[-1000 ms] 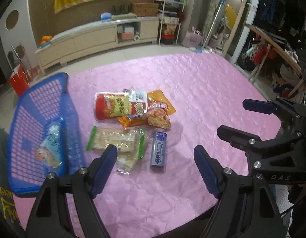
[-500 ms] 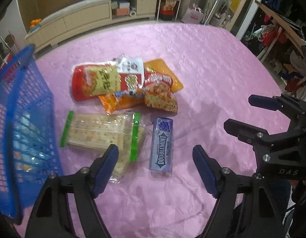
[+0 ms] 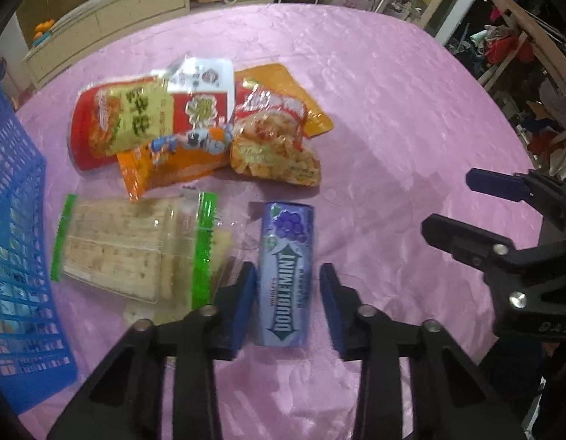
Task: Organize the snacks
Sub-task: 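Lift the gum tube with the left tool while the right tool grasps the red snack bag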
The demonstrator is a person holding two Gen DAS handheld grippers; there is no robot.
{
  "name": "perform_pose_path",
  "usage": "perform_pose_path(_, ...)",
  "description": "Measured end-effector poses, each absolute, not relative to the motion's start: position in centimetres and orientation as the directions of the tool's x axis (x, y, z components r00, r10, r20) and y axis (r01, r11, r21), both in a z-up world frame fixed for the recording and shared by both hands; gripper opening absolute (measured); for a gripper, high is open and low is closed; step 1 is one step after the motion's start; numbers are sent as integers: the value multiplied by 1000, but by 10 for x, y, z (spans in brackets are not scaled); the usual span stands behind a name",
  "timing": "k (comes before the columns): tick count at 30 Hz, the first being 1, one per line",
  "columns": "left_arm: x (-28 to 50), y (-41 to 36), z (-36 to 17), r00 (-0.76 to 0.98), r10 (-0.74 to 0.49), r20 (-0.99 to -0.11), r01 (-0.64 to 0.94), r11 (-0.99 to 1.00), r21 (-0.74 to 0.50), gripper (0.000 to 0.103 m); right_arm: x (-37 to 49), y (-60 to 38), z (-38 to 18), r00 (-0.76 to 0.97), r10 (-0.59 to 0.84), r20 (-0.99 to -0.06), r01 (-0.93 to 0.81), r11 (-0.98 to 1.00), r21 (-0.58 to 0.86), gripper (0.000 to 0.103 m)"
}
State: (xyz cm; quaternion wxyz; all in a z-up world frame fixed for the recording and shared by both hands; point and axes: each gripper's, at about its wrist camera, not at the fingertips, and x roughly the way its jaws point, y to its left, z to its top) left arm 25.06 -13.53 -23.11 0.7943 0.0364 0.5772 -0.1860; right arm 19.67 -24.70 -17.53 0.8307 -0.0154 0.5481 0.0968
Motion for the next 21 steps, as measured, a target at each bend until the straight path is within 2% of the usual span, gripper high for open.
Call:
perform_pose_path(3,249,-134,-228,268,-265,-926,329,929,-171,29,196,-245,-177,373,150,-916,-177,980,89,84)
perform_pose_path(7,248,-142,-229,285,-232,-930,372,921,-116,29,198,-241,-176,369,159,-916,-178,979,99,84)
perform_pose_path(11,242,-149,-224,298,-229,-927,366,924,-111,29,201,-237,-169,373,168,-912,-184,977,105,84)
perform_pose_path(21,243,-118,-169,429,-220,-876,316,945,-82,29,228,-217,-152,389,213,-896,-199,969,143,84)
